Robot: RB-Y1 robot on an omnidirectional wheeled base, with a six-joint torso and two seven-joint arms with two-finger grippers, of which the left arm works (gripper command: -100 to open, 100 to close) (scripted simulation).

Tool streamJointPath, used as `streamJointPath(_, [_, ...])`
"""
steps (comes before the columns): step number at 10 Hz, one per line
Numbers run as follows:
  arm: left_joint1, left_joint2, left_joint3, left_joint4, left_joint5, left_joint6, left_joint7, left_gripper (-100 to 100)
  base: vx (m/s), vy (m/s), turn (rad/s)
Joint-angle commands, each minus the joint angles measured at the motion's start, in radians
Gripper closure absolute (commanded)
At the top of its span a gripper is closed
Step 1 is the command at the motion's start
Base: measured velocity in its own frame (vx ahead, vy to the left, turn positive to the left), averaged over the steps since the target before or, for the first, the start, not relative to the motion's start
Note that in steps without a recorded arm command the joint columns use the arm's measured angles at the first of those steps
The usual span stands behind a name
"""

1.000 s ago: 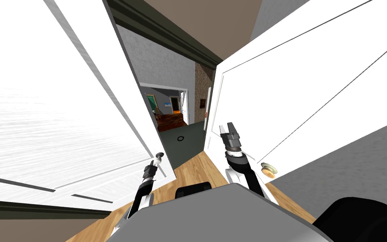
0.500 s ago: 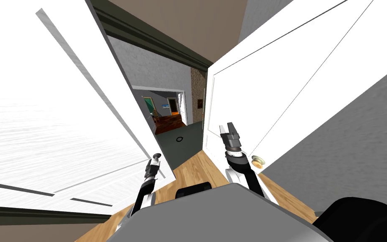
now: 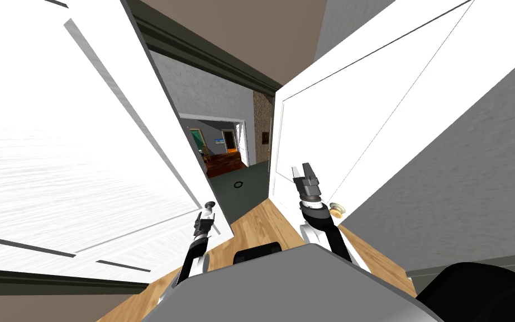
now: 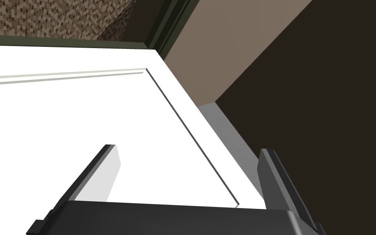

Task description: Pull the door open

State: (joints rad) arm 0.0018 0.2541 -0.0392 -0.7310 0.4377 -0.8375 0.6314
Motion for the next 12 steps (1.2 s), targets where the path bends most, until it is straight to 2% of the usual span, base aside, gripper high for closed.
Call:
streamJointPath(1, [0.0,-0.001,-0.006,-0.004,0.01,0.001,0.036,-100,-0.054,0.008,-0.017])
streamJointPath(2, [0.0,-0.002,-0.016,-0.008,0.028,0.001,0.072,-100,-0.058,0.007,-0.027])
streamJointPath(3, [0.0,-0.002,-0.016,-0.008,0.028,0.001,0.077,-100,-0.045,0.003,-0.014])
streamJointPath(5, [-0.001,-0.005,-0.037,-0.016,0.063,0.003,0.143,-100,-0.066,0.006,-0.034])
streamJointPath(6, [-0.001,-0.005,-0.037,-0.016,0.063,0.003,0.158,-100,-0.053,0.013,-0.018])
streamJointPath(7, [-0.002,-0.006,-0.047,-0.021,0.081,0.004,0.194,-100,-0.054,0.008,-0.022])
streamJointPath(8, [-0.002,-0.006,-0.047,-0.021,0.081,0.004,0.199,-100,-0.045,0.009,-0.013])
streamJointPath(10, [-0.002,-0.009,-0.068,-0.03,0.118,0.005,0.265,-100,-0.065,0.009,-0.036])
streamJointPath(11, [-0.002,-0.009,-0.068,-0.03,0.118,0.005,0.28,-100,-0.058,0.011,-0.016])
streamJointPath(12, [-0.003,-0.01,-0.079,-0.034,0.135,0.006,0.316,-100,-0.051,0.012,-0.021])
